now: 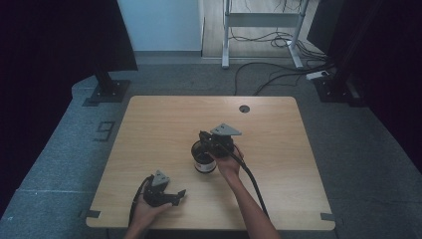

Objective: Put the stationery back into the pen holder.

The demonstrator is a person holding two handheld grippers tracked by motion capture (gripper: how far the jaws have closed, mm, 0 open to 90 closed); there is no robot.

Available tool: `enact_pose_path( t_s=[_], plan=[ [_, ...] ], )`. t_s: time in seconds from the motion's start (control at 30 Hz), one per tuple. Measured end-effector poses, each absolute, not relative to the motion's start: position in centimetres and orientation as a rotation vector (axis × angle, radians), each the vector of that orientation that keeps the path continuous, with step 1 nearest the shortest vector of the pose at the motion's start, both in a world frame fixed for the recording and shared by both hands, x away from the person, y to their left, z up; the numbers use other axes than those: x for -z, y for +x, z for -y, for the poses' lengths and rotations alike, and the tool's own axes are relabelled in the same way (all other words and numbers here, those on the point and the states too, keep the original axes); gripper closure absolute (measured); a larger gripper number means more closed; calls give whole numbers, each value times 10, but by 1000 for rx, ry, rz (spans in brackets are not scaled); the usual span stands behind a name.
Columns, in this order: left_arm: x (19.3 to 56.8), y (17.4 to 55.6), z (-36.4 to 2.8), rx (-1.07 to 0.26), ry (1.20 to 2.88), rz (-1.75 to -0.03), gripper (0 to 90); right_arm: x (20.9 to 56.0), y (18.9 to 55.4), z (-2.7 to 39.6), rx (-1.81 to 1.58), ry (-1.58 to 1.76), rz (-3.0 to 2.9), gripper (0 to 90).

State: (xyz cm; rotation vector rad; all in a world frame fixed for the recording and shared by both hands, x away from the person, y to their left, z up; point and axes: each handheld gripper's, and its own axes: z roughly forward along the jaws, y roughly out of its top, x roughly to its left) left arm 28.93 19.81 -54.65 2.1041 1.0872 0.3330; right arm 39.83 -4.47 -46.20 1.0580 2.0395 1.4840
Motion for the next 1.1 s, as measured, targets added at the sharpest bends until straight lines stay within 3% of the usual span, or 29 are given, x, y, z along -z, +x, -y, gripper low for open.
enact_pose_path(
  t_s=[0.57, 0.9, 1.1],
  plan=[
    [547, 290, -198, -324, 2105, -1088, 144, 468, 404, 45, -1456, 1082, -2036, 740],
    [547, 290, -199, -325, 2108, -1085, 144, 465, 398, 52, -1418, 1085, -2036, 491],
    [546, 290, -199, -326, 2112, -1086, 144, 463, 388, 64, -1418, 1068, -2007, 404]
  ],
)
